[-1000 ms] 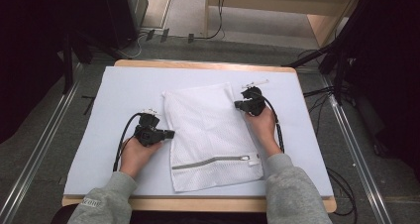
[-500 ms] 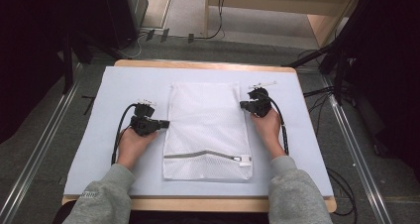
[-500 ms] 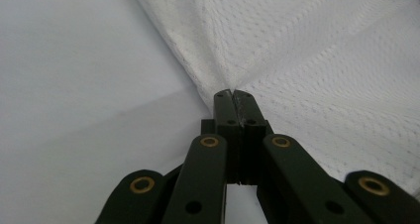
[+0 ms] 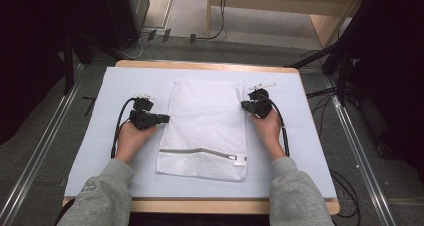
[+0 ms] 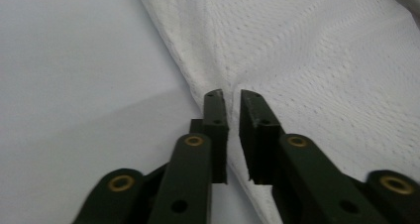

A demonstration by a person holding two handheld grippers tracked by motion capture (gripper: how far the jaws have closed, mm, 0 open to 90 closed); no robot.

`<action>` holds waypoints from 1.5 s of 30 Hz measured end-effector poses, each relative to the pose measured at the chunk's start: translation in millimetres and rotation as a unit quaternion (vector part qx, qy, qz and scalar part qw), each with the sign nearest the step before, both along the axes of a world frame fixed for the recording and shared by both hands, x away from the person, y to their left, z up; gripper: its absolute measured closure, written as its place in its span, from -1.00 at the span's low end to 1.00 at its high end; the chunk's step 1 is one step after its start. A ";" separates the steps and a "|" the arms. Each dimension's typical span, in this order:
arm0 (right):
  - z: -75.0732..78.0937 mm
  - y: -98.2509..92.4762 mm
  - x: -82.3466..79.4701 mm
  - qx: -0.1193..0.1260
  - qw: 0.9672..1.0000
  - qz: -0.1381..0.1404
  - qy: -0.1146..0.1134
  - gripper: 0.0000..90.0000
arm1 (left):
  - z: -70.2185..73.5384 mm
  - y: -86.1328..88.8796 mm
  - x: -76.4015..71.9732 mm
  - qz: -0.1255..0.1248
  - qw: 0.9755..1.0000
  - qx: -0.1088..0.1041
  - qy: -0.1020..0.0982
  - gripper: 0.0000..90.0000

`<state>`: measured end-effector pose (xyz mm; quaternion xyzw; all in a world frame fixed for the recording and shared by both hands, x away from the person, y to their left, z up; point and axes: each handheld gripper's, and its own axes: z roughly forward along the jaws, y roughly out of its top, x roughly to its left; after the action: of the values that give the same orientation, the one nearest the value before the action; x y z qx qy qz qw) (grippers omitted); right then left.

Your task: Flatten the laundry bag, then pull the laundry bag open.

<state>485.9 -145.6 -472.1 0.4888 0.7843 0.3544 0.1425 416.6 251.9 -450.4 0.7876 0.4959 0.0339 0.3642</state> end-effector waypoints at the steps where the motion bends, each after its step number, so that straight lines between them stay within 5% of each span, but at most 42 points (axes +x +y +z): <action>1: 0.7 -0.4 -0.5 0.002 1.000 -0.001 0.000 0.83 | 1.2 0.7 -0.8 -0.002 1.000 0.000 -0.002 0.73; 8: 4.7 -4.5 -4.1 0.027 0.999 0.016 0.005 0.51 | 8.4 -0.9 -7.3 -0.020 1.000 -0.001 -0.006 0.33; 19: 13.9 -10.2 -21.2 0.043 0.999 0.031 0.005 0.33 | 20.2 -6.7 -17.6 -0.048 0.999 -0.009 -0.011 0.00; 28: 26.4 -15.8 -60.3 0.062 0.996 0.058 -0.004 0.23 | 29.8 -23.7 -29.1 -0.085 0.996 -0.008 -0.023 -0.10; 36: 24.6 -14.5 -92.5 0.047 0.995 0.083 -0.004 0.27 | 32.1 -38.5 -33.0 -0.107 0.994 -0.007 -0.027 -0.10; 45: 23.5 -19.5 -121.7 0.058 0.994 0.089 0.001 0.29 | 34.7 -52.8 -41.7 -0.126 0.992 -0.009 -0.030 -0.10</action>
<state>364.2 -165.1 -448.6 0.4248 0.8030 0.4101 0.0806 375.0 199.1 -415.7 0.8392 0.3822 0.0069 0.3868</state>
